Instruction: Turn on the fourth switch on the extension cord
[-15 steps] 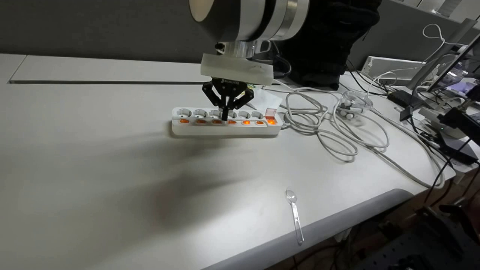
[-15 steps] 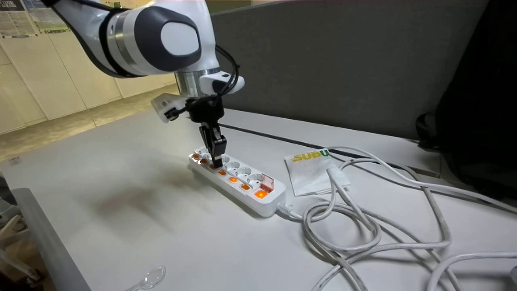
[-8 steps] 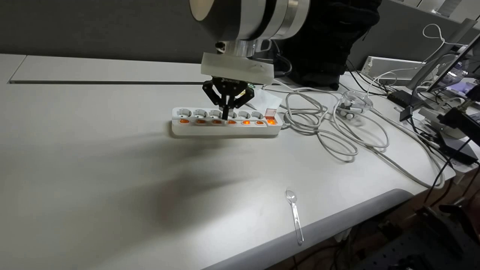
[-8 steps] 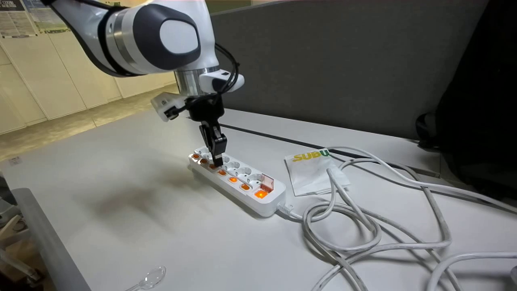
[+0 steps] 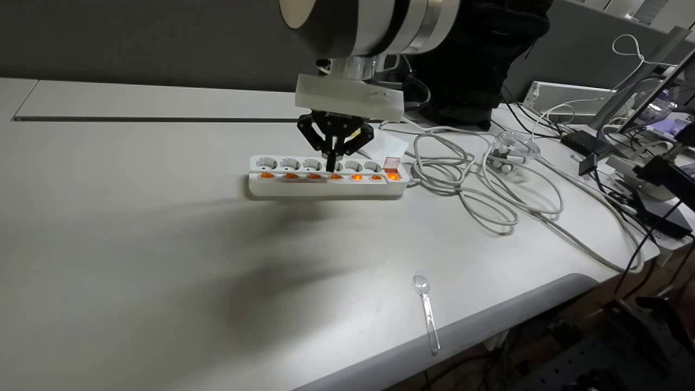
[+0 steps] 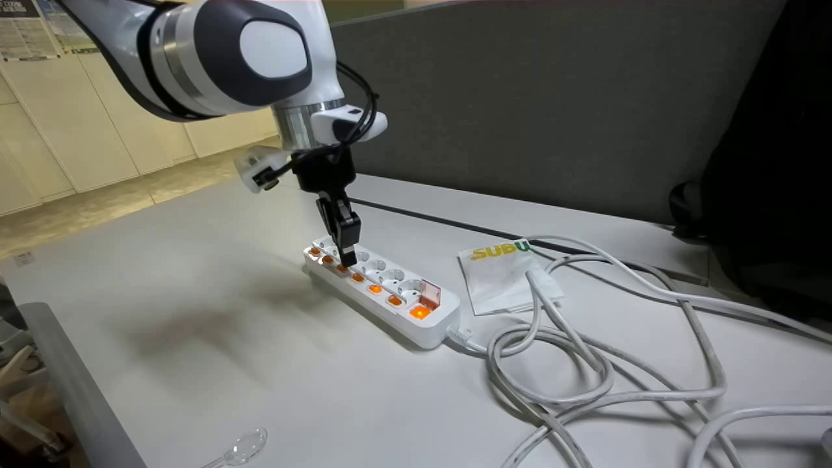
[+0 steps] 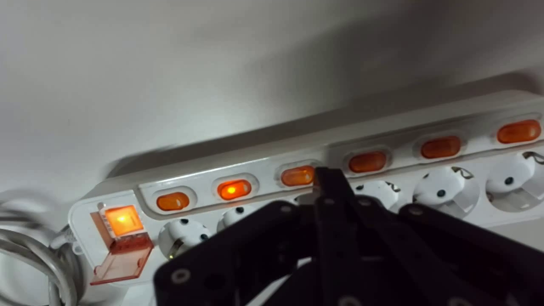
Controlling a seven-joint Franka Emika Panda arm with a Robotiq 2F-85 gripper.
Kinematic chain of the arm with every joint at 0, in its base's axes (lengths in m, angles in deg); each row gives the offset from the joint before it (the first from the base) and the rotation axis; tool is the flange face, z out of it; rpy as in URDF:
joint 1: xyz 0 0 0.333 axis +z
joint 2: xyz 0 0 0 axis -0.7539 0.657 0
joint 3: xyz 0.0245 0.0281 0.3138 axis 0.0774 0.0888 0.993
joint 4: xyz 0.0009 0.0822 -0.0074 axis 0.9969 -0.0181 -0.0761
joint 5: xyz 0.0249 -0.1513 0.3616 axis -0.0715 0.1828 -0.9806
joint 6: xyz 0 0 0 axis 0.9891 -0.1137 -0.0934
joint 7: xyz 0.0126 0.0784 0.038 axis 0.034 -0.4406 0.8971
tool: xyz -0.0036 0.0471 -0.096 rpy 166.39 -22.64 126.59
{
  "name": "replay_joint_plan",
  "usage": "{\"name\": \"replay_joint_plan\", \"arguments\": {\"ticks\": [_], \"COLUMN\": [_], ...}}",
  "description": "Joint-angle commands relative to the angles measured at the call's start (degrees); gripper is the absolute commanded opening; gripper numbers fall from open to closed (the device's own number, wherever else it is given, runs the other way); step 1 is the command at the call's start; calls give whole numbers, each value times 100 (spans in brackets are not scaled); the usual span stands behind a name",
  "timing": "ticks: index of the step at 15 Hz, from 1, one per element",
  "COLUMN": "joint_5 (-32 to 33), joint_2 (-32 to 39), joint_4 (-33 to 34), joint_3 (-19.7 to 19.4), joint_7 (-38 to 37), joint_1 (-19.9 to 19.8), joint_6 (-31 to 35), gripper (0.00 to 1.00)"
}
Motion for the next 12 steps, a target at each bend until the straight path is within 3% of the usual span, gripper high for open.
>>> {"name": "replay_joint_plan", "arguments": {"ticks": [1,12], "joint_5": [63,5], "joint_2": [-300,-172], "joint_4": [-363,-595], "joint_3": [-167,-222], "joint_7": [-269,-144], "joint_1": [93,80], "joint_6": [64,911], "gripper": [0,0]}}
